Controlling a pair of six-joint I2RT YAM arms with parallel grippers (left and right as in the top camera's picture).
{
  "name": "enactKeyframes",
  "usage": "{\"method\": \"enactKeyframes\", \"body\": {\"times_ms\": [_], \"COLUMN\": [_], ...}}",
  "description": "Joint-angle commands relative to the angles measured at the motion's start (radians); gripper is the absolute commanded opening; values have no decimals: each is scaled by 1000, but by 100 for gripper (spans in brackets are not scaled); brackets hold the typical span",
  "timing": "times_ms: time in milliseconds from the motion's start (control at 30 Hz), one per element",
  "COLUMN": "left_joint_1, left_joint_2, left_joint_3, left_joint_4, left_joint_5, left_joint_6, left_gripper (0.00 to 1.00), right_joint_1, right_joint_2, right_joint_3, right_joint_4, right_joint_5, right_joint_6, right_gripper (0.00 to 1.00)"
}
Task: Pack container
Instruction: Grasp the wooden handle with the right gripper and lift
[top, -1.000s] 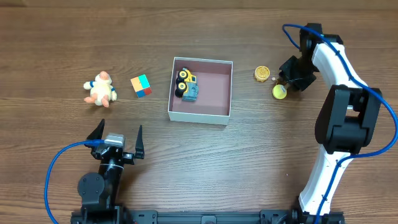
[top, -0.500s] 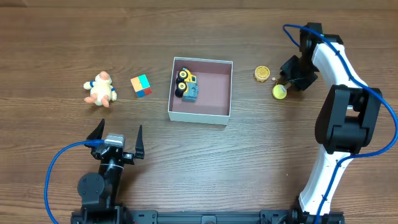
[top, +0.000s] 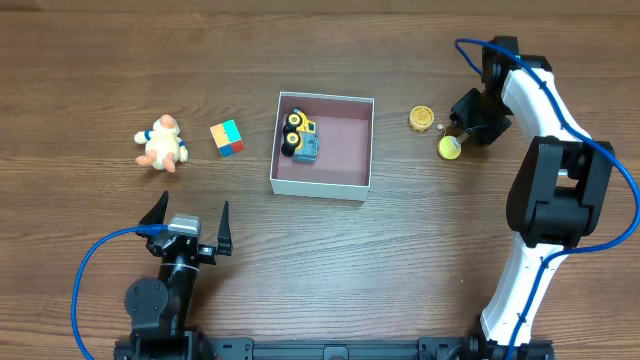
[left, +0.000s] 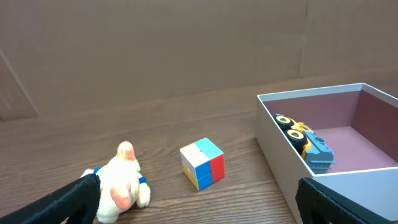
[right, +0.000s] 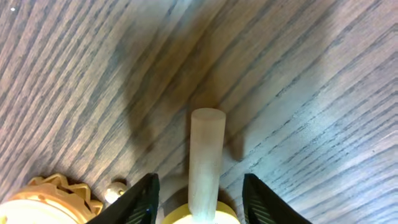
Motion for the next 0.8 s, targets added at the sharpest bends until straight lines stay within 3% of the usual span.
{"method": "enactKeyframes", "body": {"times_ms": [0,667,767], "left_joint_1": [-2,-2,-2], "left_joint_2": [-9,-9,-9], "left_joint_3": [-3,-3,-3], "left_joint_4": [1,1,1], "left_joint_5": [-2,-2,-2], "left_joint_6": [8,8,8], "left_gripper": [100,100,100], "right_joint_1": [-2,-2,-2], "right_joint_2": [5,39,39], "right_joint_3": [-2,-2,-2], "right_joint_4": [0,6,7], "right_joint_5": [25,42,42], "right_joint_6": [-1,-5,-5], "right_gripper": [38,37,30]}}
